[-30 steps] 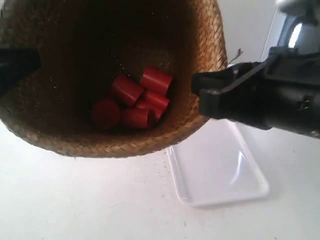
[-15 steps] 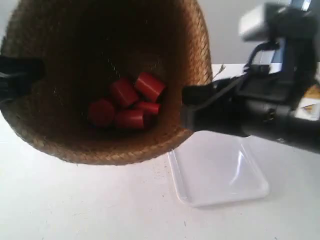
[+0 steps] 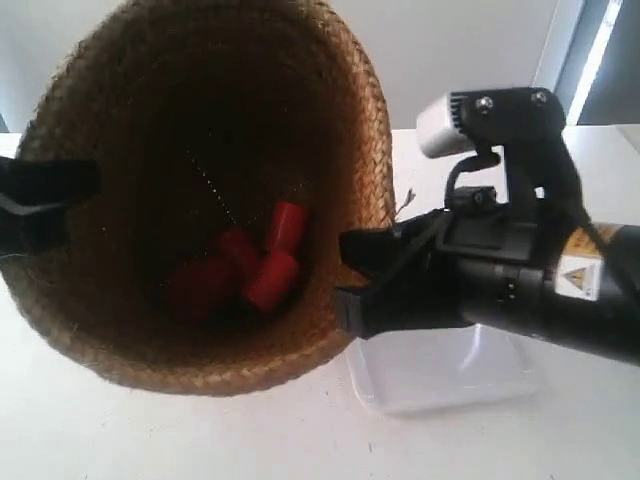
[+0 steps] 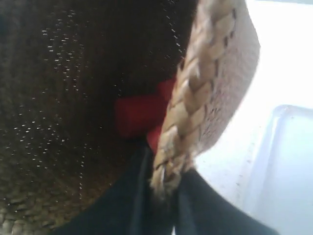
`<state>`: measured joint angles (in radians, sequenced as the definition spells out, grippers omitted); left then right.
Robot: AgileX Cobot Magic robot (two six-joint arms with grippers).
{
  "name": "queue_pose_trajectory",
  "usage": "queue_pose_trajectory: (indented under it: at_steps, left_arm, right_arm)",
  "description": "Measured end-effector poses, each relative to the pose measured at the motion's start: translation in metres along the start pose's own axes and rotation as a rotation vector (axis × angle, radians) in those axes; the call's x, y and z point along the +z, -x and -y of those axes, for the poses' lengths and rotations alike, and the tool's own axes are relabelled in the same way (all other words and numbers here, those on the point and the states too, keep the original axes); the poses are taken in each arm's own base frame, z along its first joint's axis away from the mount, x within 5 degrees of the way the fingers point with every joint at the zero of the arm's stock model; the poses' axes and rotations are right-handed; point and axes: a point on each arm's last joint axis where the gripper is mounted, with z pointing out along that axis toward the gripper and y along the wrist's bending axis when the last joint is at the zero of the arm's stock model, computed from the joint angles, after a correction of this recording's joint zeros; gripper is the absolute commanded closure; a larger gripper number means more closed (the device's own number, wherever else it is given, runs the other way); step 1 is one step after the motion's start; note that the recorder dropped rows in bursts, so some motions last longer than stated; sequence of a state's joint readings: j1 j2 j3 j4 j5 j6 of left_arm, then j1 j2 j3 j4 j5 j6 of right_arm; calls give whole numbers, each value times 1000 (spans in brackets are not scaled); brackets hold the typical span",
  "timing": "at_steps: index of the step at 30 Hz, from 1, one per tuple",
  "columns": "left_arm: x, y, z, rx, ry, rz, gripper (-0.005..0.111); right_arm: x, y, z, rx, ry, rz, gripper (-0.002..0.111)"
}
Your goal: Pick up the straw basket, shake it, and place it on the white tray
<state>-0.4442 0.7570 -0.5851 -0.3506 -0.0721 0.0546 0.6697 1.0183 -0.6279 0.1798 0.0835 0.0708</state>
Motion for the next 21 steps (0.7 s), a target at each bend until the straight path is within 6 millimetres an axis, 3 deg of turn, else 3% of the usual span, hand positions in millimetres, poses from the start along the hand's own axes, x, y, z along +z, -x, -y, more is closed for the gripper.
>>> queue_pose_trajectory:
  at_steps: [2, 3, 5, 7, 9, 10, 12, 14, 15, 16, 19, 21]
  left_arm:
    - [-10, 9, 3, 43, -8, 76, 107]
    - [-6, 8, 0, 49, 6, 94, 107]
    - [13, -2, -4, 39, 35, 64, 107]
    - [8, 1, 4, 35, -16, -11, 107]
    - [5, 10, 6, 54, -18, 42, 107]
    - [13, 8, 3, 59, -1, 54, 107]
    - [31, -3, 0, 37, 19, -18, 107]
    - [19, -2, 8, 56, -30, -91, 107]
    - [6, 6, 12, 84, -51, -50, 107]
    - [4, 9, 11, 99, -46, 4, 107]
    - [18, 0, 2, 95, 3, 36, 107]
    - [22, -9, 2, 63, 0, -49, 107]
  right_arm:
    - [-17, 10, -7, -24, 42, 145, 108]
    - [-15, 11, -2, -36, 24, 187, 108]
    - [4, 4, 12, 6, -46, 106, 108]
    - [-8, 5, 1, 40, 1, 19, 108]
    - [-19, 11, -2, 16, 19, 103, 108]
    - [-13, 9, 5, 12, -9, 130, 108]
    - [9, -3, 16, 57, -64, 19, 108]
    - [1, -3, 4, 88, -17, -69, 108]
    - [-16, 6, -6, 64, 34, -1, 108]
    - [-20, 10, -7, 41, 42, 75, 108]
    - [-4, 6, 7, 34, -21, 98, 108]
    - [6, -4, 11, 81, -49, -38, 108]
